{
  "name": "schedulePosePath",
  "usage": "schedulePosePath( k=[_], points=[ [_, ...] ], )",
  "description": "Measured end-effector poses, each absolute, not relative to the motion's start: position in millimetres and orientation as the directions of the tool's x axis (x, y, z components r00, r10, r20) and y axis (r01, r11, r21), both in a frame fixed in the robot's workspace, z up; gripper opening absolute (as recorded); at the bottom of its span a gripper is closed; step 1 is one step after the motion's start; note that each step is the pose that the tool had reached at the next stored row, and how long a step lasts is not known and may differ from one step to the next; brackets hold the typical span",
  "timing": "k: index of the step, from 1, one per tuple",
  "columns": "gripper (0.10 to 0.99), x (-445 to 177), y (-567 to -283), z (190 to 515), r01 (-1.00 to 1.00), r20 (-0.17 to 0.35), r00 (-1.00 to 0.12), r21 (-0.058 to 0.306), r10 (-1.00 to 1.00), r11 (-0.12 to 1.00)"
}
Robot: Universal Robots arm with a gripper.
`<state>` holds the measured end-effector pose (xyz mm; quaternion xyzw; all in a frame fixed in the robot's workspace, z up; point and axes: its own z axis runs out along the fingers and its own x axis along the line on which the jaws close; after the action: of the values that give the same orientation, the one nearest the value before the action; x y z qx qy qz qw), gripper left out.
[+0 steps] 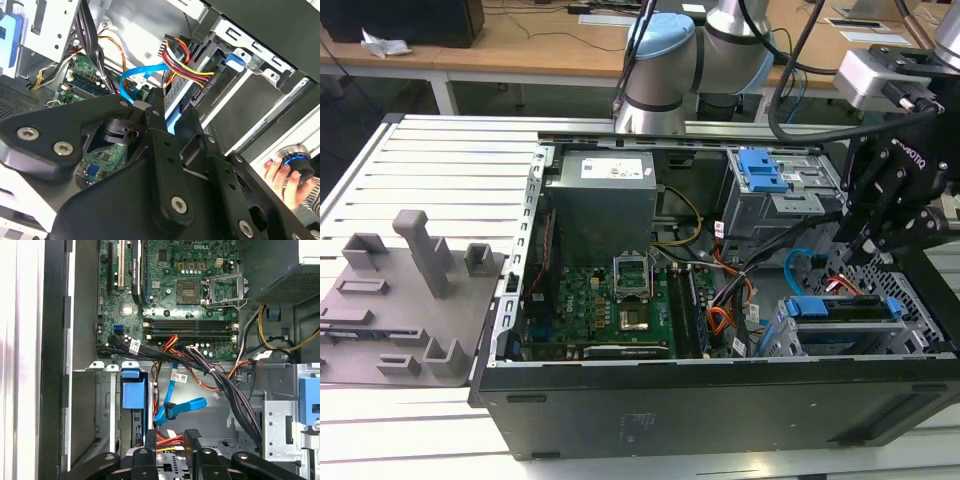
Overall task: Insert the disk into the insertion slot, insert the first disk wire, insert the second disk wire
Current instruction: 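Insert the second disk wire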
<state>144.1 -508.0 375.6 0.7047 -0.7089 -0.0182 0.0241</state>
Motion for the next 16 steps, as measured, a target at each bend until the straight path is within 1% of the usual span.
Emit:
schedulePosePath(
  k=[1,4,6,12,16],
  points=[
    [0.361,144.1,-508.0,375.5,-0.998,0.008,0.004,0.060,-1.000,-0.003],
    [0.361,144.2,-508.0,375.5,-0.995,0.008,0.083,0.060,-0.997,-0.082],
    [0.361,144.2,-508.0,375.5,-0.987,0.008,0.153,0.060,-0.988,-0.152],
    [0.361,142.6,-507.6,375.2,-0.985,0.008,0.162,0.060,-0.987,-0.161],
    [0.361,128.0,-507.6,369.6,-0.985,0.012,0.161,0.060,-0.987,-0.160]
  ],
)
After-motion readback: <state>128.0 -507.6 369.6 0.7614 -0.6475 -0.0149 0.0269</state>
